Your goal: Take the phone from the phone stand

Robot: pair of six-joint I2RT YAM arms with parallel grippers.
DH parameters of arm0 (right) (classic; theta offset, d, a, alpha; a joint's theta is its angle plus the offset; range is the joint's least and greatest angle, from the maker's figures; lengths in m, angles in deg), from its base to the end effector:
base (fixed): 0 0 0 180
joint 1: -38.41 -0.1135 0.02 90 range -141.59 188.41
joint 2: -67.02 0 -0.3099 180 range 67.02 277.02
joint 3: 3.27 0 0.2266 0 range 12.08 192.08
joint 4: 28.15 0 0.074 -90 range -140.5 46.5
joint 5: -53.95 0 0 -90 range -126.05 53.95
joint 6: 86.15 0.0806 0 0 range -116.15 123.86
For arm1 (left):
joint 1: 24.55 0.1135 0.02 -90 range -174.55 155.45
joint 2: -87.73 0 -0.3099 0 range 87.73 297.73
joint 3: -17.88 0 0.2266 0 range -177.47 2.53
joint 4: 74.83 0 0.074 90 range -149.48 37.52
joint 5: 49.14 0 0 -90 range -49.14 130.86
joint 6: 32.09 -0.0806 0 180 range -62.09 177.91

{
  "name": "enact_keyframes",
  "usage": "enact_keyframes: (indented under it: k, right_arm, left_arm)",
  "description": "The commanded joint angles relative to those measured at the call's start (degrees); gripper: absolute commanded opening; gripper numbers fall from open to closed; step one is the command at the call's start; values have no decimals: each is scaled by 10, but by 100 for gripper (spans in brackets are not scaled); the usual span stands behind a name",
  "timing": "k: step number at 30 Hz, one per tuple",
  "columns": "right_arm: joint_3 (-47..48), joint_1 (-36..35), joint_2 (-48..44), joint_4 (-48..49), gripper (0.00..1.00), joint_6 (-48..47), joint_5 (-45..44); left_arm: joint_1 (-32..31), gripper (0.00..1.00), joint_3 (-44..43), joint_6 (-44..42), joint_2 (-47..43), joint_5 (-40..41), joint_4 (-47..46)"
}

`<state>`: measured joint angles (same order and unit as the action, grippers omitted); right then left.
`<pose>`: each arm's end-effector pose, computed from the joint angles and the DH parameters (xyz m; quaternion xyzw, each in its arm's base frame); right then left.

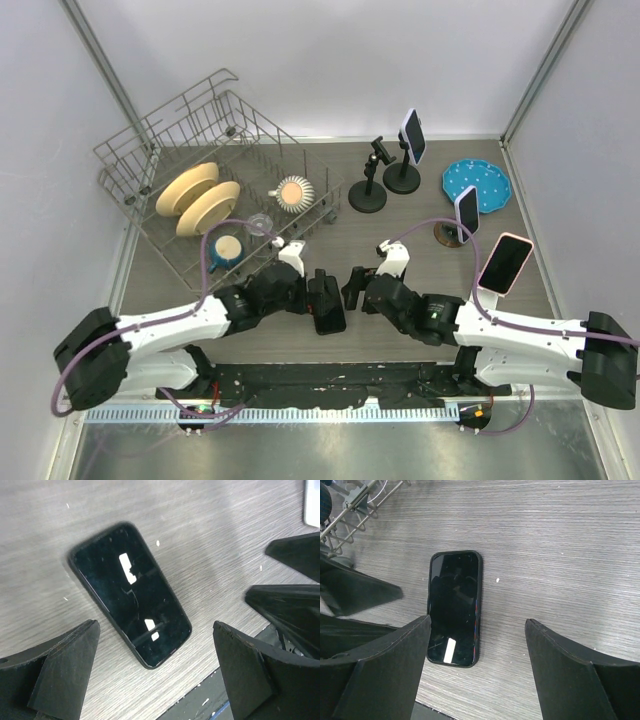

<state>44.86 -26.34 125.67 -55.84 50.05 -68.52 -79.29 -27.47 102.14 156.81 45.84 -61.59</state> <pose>0.1215 0.1562 0.2490 -0.0187 0.8721 0.2029 0.4449 0.1443 -0.1920 0.2190 0.0626 0.8920 -0.3138 0.3193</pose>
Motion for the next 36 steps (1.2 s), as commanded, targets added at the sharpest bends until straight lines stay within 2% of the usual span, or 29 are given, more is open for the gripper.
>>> enact_keyframes:
  k: [1,5,10,16,20,23,27,36]
  right_arm:
    - [20,2,-2,-8,81,-17,-3]
    - [54,1,37,-17,80,-60,47]
    - [100,-5,140,-55,80,-101,111]
    - [163,-47,247,-101,79,-127,129]
    - [178,-59,274,-117,79,-126,151]
    - [179,-64,280,-124,79,-126,169]
    - [187,-69,306,-138,79,-137,191]
    - [224,-66,370,-149,74,-169,152]
  left_arm:
    - [2,100,-84,-70,-106,65,94]
    - [6,100,-152,-131,-184,104,200]
    - [10,100,-267,-197,-247,136,337]
    - [9,100,-335,-259,-327,204,409]
    - [9,100,-320,-317,-378,273,399]
    - [9,100,-285,-328,-409,306,381]
    - [10,100,-206,-342,-444,349,331]
    - [37,100,-172,-354,-459,356,316]
